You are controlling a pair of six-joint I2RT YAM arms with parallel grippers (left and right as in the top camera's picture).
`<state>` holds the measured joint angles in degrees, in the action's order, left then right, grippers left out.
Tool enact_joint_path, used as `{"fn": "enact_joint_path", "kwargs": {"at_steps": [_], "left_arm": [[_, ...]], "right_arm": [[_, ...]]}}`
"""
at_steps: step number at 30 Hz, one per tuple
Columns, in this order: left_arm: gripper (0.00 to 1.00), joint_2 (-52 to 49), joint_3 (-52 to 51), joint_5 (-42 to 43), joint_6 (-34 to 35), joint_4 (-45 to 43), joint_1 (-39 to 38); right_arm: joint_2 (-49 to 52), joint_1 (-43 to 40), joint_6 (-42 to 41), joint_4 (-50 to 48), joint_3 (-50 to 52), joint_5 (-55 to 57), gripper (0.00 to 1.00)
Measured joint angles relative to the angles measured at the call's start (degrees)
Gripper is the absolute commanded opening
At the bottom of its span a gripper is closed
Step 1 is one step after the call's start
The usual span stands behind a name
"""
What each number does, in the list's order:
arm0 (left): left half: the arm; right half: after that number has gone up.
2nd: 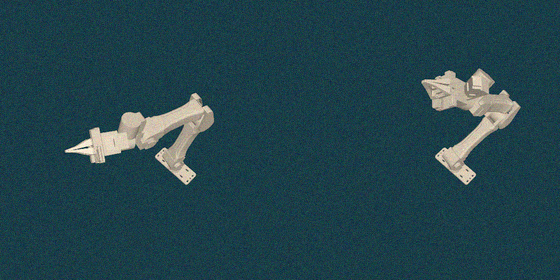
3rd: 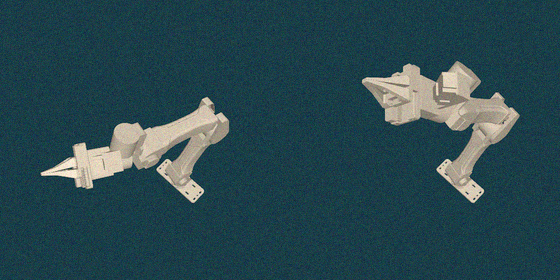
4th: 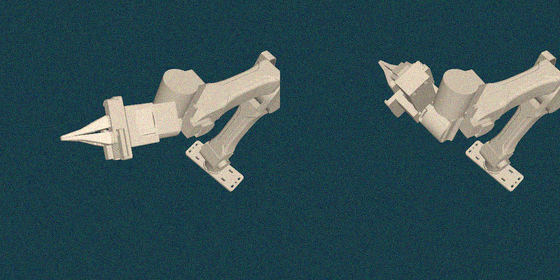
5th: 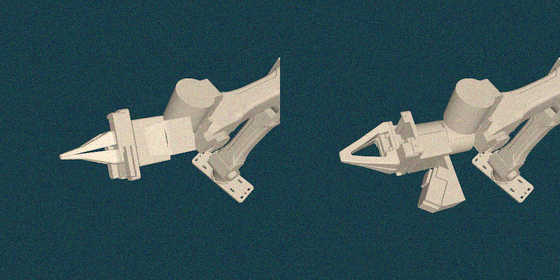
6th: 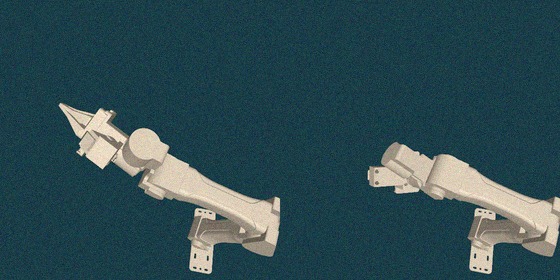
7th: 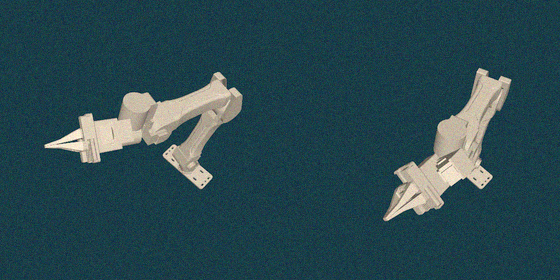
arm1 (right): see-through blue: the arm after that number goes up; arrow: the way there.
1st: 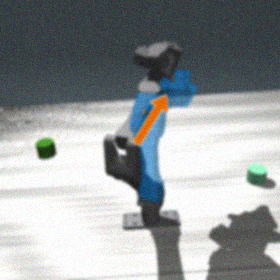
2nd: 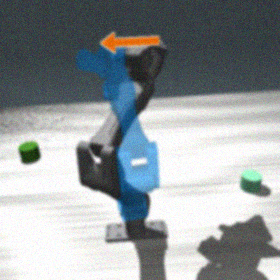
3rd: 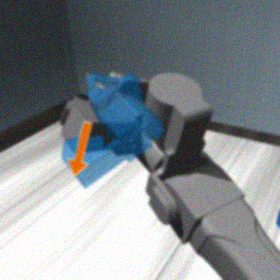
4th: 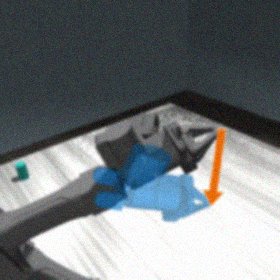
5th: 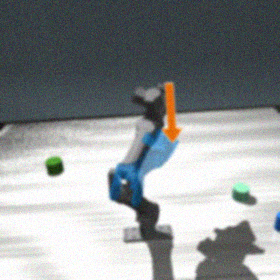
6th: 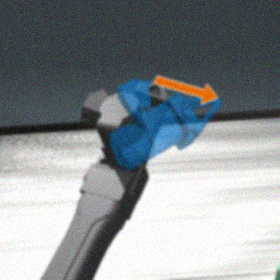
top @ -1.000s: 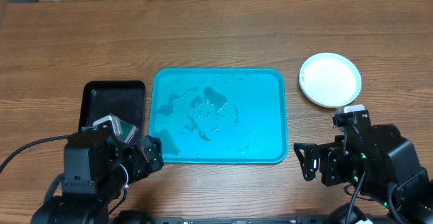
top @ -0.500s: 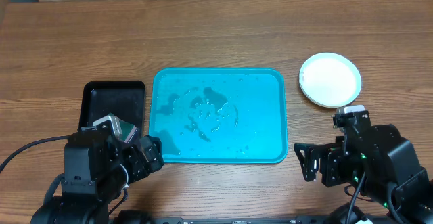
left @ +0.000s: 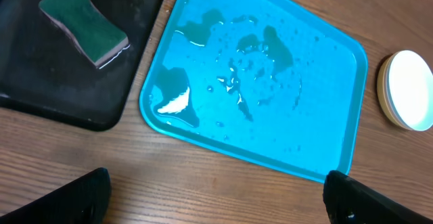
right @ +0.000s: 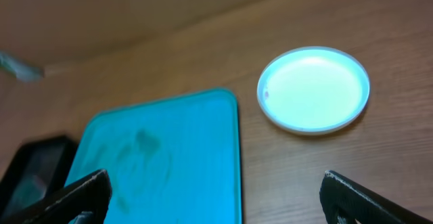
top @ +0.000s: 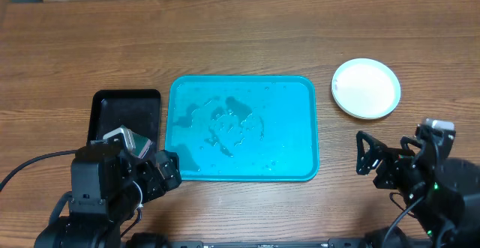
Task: Clean dirty plates on tray and stack at the side
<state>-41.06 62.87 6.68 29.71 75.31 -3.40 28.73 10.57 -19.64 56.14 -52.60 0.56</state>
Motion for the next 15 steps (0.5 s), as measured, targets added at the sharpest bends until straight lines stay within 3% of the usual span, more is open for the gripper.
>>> {"fn": "enact_joint_path", "kwargs": {"at_steps": [8, 15], "left_arm": [[1.0, 0.0, -0.22, 0.0, 0.0, 0.02, 0.0], [1.0, 0.0, -0.28, 0.0, 0.0, 0.02, 0.0]], "right_arm": [[-13.84, -7.02, 0.07, -20.26, 23.89, -4.9, 1.0], [-23.04, -7.5, 0.07, -32.98, 36.76, -8.52, 1.0]]}}
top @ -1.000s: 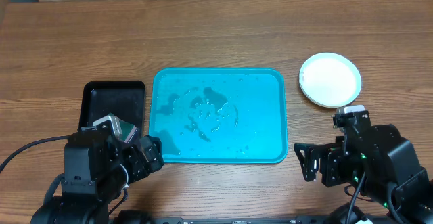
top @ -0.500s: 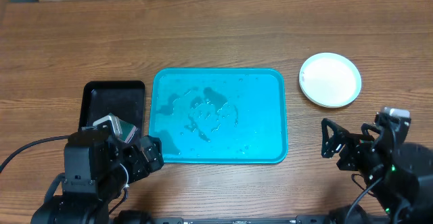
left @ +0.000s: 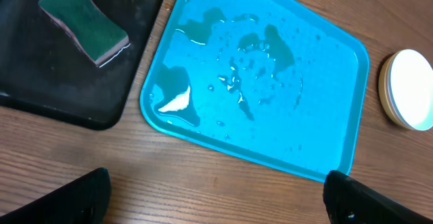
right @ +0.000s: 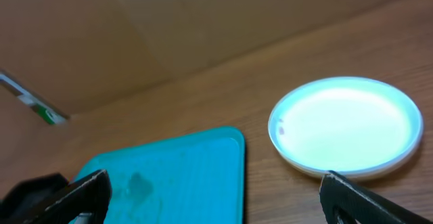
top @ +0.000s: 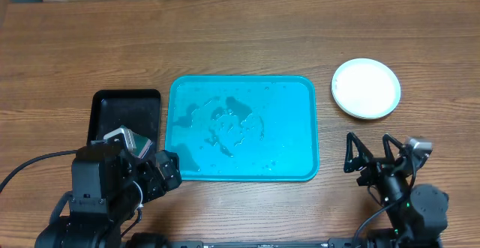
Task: Clean dirty plates on tray and stack at the side
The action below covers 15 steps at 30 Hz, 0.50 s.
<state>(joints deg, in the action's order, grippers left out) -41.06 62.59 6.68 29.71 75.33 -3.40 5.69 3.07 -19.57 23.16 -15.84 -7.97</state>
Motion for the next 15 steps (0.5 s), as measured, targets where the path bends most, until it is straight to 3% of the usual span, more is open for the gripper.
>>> {"fn": "enact_joint_path", "kwargs": {"at_steps": [15], "left_arm": [[1.0, -0.04, 0.0, 0.0, 0.0, 0.0, 0.0]], "right_arm": [[-4.96, -0.02, 0.07, -29.35, 13.77, -0.24, 1.0]]}}
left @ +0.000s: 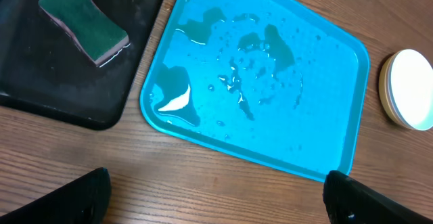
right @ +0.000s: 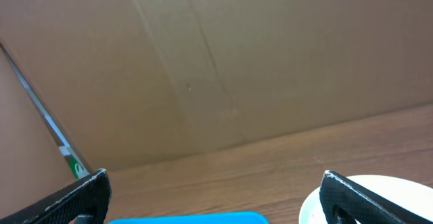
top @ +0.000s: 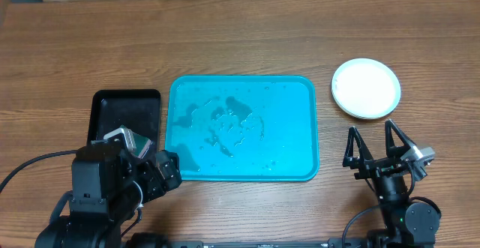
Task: Clean dirty plates on tray and stack at the side
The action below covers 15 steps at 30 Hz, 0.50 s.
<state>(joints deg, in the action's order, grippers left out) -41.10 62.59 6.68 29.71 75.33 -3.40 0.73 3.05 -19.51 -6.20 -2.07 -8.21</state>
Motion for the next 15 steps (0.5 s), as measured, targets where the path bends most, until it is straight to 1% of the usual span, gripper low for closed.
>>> {"fn": "enact_joint_path", "kwargs": {"at_steps": [6, 15], "left_arm": [[1.0, 0.0, 0.0, 0.0, 0.0, 0.02, 0.0], [1.0, 0.0, 0.0, 0.0, 0.0, 0.02, 0.0]], "right_arm": [[0.0, -0.02, 0.02, 0.31, 1.03, 2.62, 1.0], [0.0, -0.02, 1.25, 11.52, 1.03, 6.99, 1.0]]}}
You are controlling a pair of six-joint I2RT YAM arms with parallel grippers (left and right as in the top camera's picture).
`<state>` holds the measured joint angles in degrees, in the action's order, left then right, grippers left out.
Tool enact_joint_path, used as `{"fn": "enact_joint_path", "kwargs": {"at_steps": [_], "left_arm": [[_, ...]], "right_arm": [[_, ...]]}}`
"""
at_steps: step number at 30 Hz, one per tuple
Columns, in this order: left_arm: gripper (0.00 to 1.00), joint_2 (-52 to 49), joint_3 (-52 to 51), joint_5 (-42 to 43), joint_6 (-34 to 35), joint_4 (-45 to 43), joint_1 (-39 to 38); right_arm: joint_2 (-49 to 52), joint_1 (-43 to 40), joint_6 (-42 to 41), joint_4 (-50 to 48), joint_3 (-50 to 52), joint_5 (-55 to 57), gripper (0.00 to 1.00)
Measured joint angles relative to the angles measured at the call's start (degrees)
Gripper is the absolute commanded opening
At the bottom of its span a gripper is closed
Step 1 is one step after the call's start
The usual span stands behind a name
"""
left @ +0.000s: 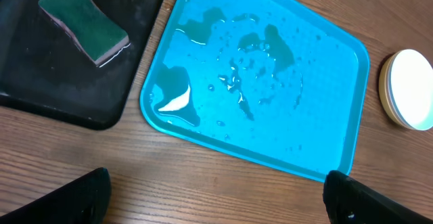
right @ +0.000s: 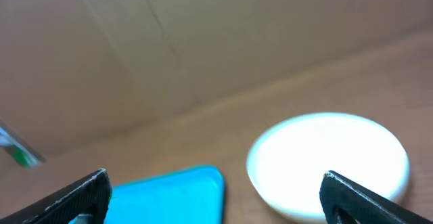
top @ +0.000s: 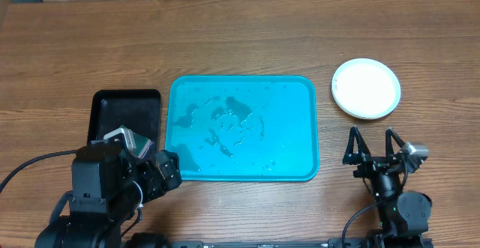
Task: Clean dirty plates on tray and stack at the side
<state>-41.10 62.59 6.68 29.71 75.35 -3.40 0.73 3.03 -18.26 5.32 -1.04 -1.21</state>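
A blue tray wet with puddles lies mid-table; no plate is on it. A stack of white plates sits to its right, showing also as plates and plates. My left gripper hangs open over the wood near the tray's front edge. Down at the front right my right gripper is open and holds nothing, pointing toward the plates.
A black tray left of the blue one holds a green sponge. Brown cardboard stands along the table's far edge. Both arm bases fill the bottom corners of the overhead view.
My right gripper has tilted downward a little: its view now takes in the whole plate stack and the blue tray's corner instead of mostly cardboard. The left arm has not moved.
My right gripper stood open at the right of the table, in front of the plate stack. It then sat lower toward the front edge and its view rose to the cardboard, and now dips back to the plates. The left gripper, tray and sponge stayed unchanged.
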Motion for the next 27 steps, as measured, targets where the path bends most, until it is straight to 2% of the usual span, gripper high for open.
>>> {"fn": "enact_joint_path", "kwargs": {"at_steps": [10, 27], "left_arm": [[1.0, -0.02, 0.0, 0.0, 0.02, 0.0, 0.0], [1.0, 0.0, 0.0, 0.0, 0.02, 0.0, 0.0]], "right_arm": [[0.0, 0.02, 7.72, -0.13, 0.0, 0.22, 1.0], [0.0, 0.0, 9.2, -0.13, 0.0, 0.59, 1.0]]}}
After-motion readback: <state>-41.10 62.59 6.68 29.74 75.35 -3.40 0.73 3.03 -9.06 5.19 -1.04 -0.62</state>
